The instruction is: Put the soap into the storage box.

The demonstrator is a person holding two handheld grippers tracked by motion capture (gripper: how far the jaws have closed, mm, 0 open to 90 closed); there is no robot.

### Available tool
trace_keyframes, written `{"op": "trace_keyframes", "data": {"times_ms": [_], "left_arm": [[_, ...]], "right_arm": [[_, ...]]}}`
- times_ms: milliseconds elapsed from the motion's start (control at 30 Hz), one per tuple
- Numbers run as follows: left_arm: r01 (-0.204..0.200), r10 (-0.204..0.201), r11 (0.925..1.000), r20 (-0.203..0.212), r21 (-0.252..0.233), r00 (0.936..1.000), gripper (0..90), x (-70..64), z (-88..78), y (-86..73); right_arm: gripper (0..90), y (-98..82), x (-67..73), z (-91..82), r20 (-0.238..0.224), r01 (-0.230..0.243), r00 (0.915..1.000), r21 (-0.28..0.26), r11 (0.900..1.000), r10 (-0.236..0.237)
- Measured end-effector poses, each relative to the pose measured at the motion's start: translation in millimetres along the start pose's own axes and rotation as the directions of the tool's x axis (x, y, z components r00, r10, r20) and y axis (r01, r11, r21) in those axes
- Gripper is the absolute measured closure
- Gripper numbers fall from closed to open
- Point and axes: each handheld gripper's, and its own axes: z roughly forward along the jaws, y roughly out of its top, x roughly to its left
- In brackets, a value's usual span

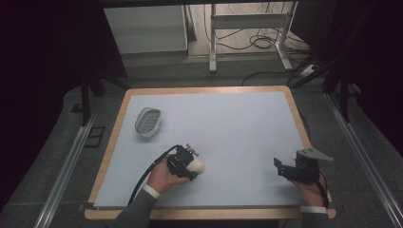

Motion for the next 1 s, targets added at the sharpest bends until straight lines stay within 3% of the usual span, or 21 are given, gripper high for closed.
{"op": "trace_keyframes", "data": {"times_ms": [400, 533, 1000], "left_arm": [[-0.006, 0.006, 1.0, 0.006, -0.003, 1.0, 49.4, 0.9, 0.3, -0.8], [-0.006, 0.006, 1.0, 0.036, -0.006, 0.9993, 49.5, 4.0, -2.2, -1.0], [0.052, -0.047, 0.9942, 0.057, -0.094, 0.9973, 49.6, 26.7, -28.9, -3.9]], "right_arm": [[9.5, 1.0, -4.2, -4.7, 0.017, -0.015, 0.9997, -0.021, 1.0, 0.016], [9.5, 1.0, -4.3, -4.4, 0.022, -0.019, 0.9996, -0.018, 1.0, 0.02], [9.4, 0.1, -6.2, -5.4, 0.022, -0.019, 0.9995, -0.024, 1.0, 0.02]]}}
